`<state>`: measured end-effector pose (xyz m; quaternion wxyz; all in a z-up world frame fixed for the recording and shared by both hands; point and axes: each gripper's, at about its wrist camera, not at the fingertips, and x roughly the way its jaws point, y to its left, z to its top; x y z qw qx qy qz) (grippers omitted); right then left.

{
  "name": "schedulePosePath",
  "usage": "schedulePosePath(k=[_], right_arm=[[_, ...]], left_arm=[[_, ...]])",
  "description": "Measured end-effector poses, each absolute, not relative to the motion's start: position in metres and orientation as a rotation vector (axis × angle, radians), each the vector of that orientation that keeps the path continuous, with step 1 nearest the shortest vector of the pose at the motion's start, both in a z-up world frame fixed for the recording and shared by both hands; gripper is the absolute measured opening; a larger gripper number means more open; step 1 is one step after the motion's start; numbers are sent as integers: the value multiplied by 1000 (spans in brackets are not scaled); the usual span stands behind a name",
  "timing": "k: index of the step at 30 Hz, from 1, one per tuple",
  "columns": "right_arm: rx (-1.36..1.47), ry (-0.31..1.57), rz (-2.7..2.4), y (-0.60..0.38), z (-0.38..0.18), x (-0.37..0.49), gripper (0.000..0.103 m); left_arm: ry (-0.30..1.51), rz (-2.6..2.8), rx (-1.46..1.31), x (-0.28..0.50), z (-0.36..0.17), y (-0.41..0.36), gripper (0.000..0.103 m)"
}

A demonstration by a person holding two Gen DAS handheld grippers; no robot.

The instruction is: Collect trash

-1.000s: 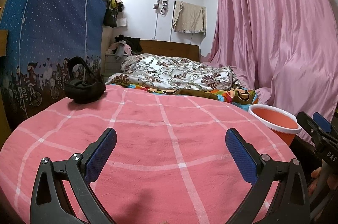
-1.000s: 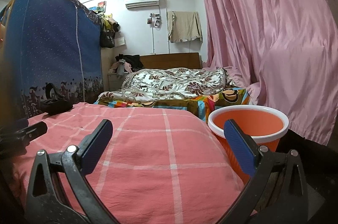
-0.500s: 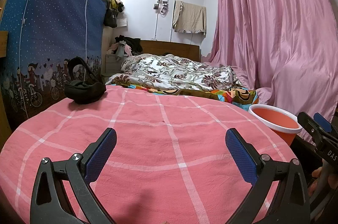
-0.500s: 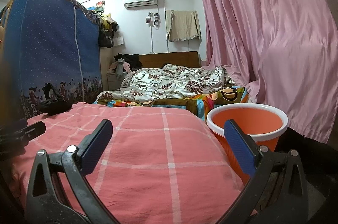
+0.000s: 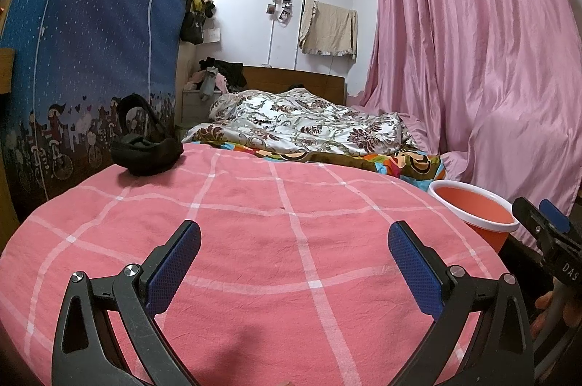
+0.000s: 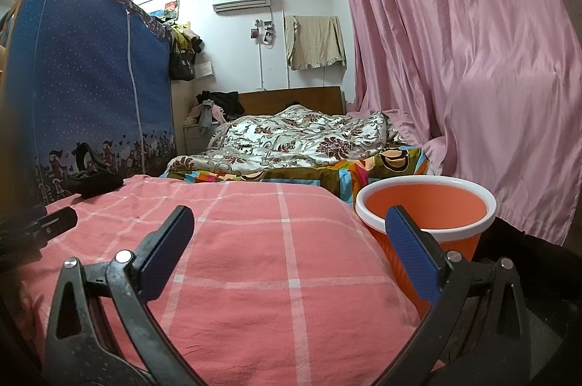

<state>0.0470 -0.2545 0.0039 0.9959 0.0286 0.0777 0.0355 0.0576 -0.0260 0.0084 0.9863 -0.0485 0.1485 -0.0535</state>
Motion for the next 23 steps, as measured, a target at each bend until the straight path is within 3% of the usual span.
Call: schedulePosePath(k=[23], right_arm=[[56, 172, 71, -248, -1, 47, 103]], left_arm=[[311, -45, -56, 64, 7, -19, 101]])
